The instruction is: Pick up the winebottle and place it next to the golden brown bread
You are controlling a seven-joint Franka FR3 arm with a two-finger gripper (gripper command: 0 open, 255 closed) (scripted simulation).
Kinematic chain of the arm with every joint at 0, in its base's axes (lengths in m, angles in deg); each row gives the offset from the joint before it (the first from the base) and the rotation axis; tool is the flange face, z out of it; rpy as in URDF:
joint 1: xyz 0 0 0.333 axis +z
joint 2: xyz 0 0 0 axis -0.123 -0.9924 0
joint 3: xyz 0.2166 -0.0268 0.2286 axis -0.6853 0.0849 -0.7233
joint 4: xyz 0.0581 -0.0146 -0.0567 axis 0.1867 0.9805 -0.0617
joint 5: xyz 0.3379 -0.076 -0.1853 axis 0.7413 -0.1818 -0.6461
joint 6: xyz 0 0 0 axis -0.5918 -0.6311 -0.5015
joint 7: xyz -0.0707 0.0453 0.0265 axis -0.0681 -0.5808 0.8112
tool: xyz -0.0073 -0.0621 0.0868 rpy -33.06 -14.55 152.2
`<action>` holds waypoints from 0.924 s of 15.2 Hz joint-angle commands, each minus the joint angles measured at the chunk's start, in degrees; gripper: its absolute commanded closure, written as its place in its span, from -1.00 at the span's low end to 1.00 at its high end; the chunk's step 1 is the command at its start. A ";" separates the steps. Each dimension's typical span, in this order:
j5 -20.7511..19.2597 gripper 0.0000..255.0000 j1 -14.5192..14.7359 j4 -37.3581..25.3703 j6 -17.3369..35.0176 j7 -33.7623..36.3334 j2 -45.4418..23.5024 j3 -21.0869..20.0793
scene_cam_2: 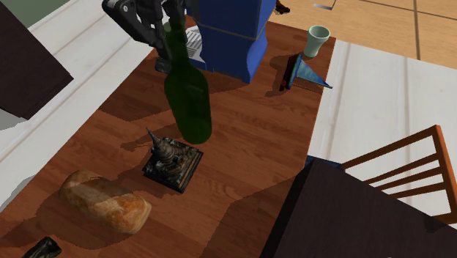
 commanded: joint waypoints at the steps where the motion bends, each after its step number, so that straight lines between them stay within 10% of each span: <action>1: -0.15 1.00 1.50 0.93 -0.59 2.61 1.50 -1.06; 14: 0.22 1.00 10.07 -4.88 -9.48 18.36 4.49 -8.30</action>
